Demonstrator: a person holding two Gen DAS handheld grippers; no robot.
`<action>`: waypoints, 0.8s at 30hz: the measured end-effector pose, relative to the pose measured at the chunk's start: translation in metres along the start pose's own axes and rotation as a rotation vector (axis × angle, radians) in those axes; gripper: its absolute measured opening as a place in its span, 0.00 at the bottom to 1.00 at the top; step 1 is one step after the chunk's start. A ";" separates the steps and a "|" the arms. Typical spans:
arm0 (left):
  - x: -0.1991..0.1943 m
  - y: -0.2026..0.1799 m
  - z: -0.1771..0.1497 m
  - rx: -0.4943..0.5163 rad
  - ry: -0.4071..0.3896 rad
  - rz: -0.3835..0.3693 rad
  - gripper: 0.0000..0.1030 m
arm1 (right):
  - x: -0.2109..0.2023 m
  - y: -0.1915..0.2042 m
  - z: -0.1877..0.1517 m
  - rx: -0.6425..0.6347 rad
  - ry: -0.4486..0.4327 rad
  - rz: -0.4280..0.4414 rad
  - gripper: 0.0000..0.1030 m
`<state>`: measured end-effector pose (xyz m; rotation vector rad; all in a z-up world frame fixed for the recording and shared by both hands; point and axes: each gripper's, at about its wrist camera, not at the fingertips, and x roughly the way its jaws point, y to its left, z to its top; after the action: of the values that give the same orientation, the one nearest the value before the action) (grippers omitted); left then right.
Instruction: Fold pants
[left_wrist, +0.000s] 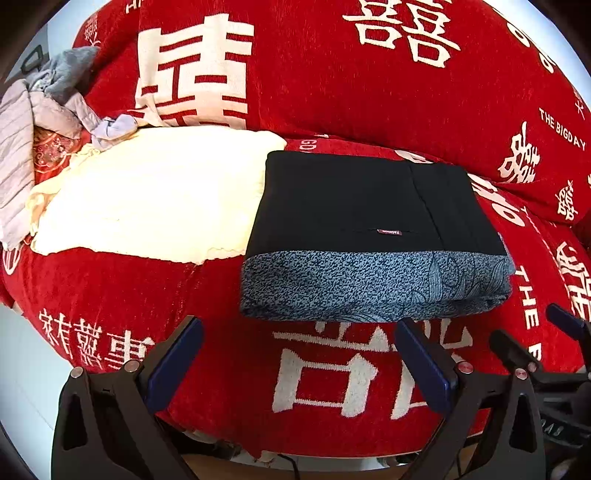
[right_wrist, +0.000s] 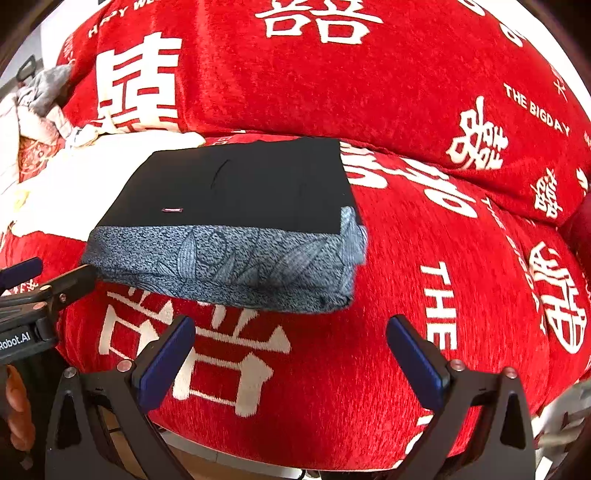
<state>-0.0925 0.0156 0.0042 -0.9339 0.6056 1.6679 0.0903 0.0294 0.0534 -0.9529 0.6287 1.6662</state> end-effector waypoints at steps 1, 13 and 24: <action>0.000 0.000 -0.001 0.004 0.002 0.002 1.00 | 0.000 0.000 0.001 0.001 -0.001 -0.002 1.00; -0.001 -0.010 -0.006 0.055 0.017 0.023 1.00 | 0.003 0.004 -0.004 -0.007 0.007 -0.009 1.00; 0.006 -0.016 -0.008 0.073 0.041 0.026 1.00 | 0.005 0.000 -0.003 -0.003 0.009 -0.017 1.00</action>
<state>-0.0760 0.0171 -0.0042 -0.9127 0.7045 1.6416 0.0907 0.0296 0.0477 -0.9658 0.6229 1.6494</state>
